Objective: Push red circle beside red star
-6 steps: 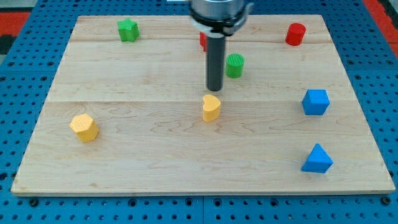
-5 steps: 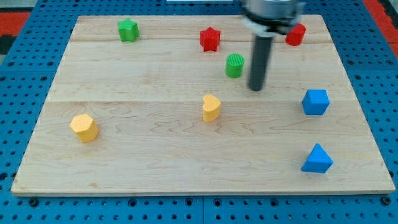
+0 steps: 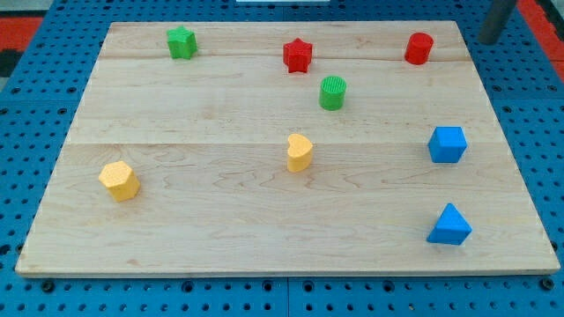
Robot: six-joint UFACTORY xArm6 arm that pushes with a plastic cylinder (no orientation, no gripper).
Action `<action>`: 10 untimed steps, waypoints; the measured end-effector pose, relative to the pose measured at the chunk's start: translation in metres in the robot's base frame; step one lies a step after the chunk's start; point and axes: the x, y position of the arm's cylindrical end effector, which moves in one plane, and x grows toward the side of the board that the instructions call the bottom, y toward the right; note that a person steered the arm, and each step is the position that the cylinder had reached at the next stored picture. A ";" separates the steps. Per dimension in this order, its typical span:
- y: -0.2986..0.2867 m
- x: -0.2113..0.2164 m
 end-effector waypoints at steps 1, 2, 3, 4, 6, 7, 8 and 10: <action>-0.055 0.001; -0.084 0.015; -0.071 0.039; -0.045 0.054; -0.114 0.032; -0.150 0.032; -0.163 0.033; -0.162 0.038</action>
